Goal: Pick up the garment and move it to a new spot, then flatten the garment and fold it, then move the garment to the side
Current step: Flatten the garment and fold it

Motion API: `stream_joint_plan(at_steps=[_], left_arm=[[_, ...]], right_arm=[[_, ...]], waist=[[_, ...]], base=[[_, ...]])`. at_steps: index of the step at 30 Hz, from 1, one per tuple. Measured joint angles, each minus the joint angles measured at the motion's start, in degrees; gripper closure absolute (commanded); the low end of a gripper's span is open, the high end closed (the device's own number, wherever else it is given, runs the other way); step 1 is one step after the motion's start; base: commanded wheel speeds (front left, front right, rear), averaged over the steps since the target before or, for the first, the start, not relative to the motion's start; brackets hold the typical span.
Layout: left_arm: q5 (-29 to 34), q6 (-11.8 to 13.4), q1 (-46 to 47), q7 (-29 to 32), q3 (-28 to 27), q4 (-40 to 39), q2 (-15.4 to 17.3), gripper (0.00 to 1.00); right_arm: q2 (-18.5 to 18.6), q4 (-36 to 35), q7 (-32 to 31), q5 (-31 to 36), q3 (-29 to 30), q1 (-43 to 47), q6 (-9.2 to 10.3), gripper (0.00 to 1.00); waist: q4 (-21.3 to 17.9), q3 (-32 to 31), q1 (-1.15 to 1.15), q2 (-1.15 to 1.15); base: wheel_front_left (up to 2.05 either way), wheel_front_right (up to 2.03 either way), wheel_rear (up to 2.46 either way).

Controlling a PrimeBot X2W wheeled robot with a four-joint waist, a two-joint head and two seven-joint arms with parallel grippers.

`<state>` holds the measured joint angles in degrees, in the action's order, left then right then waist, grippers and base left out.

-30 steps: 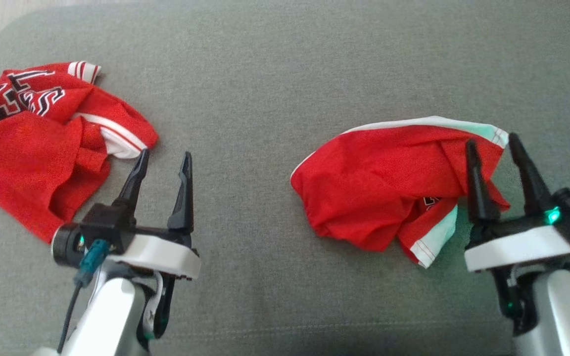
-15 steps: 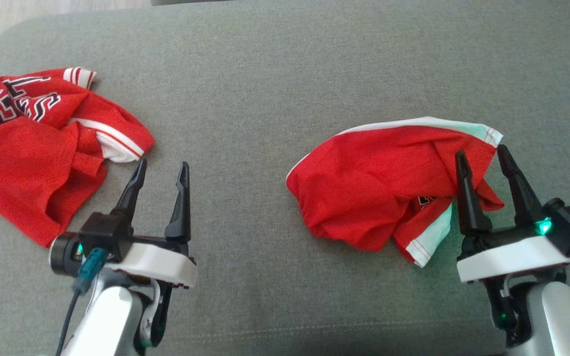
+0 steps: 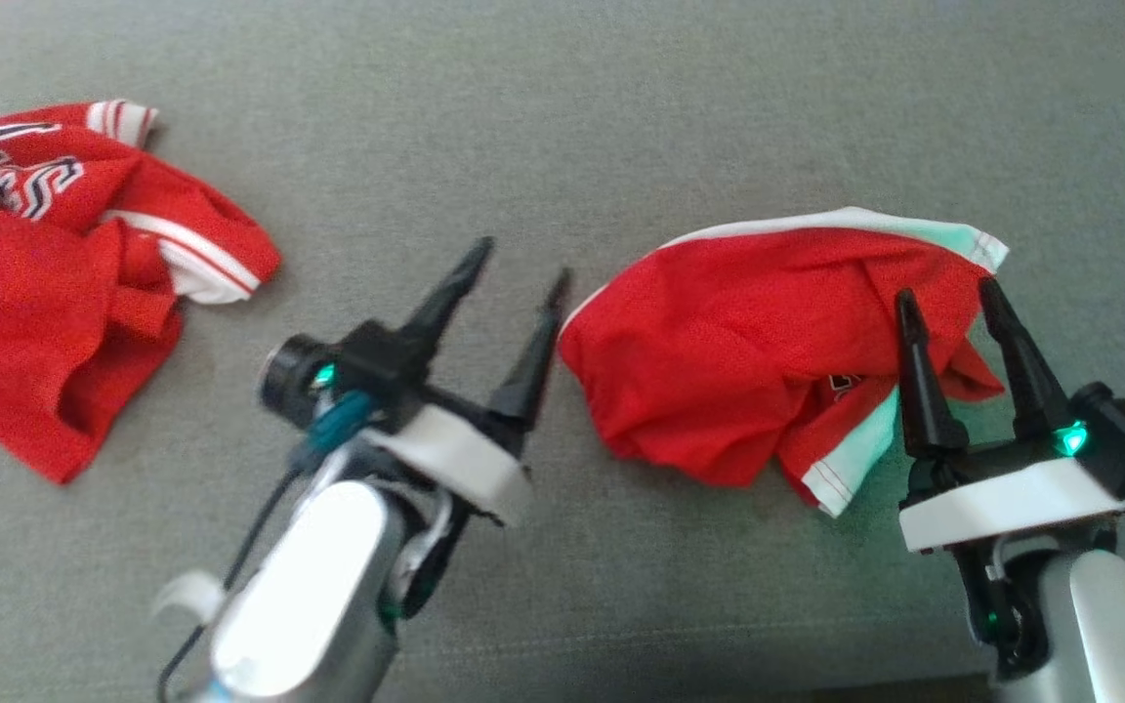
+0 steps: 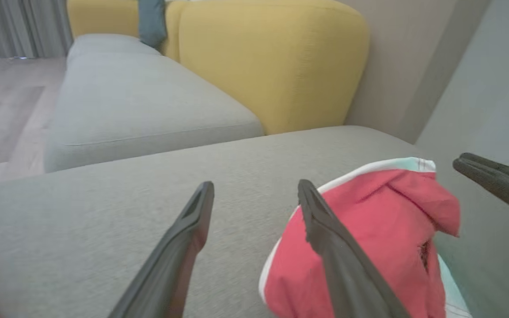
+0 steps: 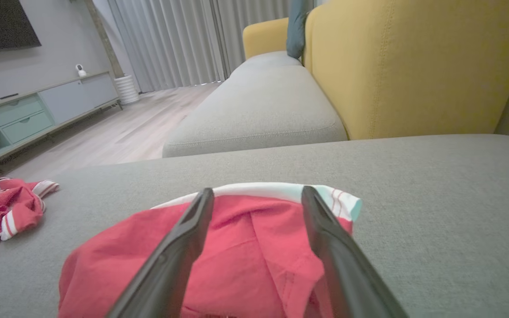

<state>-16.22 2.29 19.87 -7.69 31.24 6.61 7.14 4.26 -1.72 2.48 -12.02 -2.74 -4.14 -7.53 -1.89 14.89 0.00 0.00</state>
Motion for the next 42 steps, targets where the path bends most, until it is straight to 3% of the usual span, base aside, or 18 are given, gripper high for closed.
stream_joint_plan(at_steps=[7,14,15,16,21,33,42], left_arm=[[-1.4,-3.1,2.7,5.2,4.6,6.6,-2.1,0.0],[-2.2,-2.5,2.8,7.1,4.7,11.1,-2.1,0.0],[-2.2,-2.5,2.8,7.2,4.7,11.5,-2.0,0.33],[-2.3,-2.5,2.8,7.2,4.8,11.8,-2.0,1.0],[-1.7,-2.2,2.8,6.5,5.1,11.9,-1.6,1.0],[8.8,0.7,7.9,-0.6,7.8,5.1,3.3,1.0],[13.7,-0.9,5.7,0.8,15.7,5.2,5.3,1.0]], right_arm=[[0.0,0.0,-0.1,-0.1,-0.5,-1.2,0.0,0.0],[0.0,0.4,-0.1,-0.1,-0.3,-1.3,0.0,0.0],[0.0,0.4,-0.1,-0.1,-0.3,-1.3,0.0,0.0],[0.0,0.4,-0.1,-0.3,-0.3,-1.3,0.0,0.0],[0.0,0.4,-0.1,-0.6,-0.3,-1.4,0.0,0.0],[-0.2,1.0,-0.1,-1.2,-0.1,-1.4,0.0,0.0],[-0.4,1.1,-1.0,-1.5,0.5,-1.4,0.0,0.0]], waist=[[-2.5,2.0,0.0,0.0],[-4.1,2.8,0.0,0.0],[-4.2,2.8,0.0,0.0],[-4.3,2.9,0.0,0.0],[-4.3,3.1,0.0,0.0],[-2.6,2.5,0.0,0.0],[-2.1,2.5,0.0,0.0]], base=[[0.0,0.0,0.0],[0.0,0.0,0.0],[0.0,0.0,0.0],[0.0,0.0,0.0],[0.0,0.0,0.0],[0.0,0.0,0.0],[0.0,0.0,0.0]])
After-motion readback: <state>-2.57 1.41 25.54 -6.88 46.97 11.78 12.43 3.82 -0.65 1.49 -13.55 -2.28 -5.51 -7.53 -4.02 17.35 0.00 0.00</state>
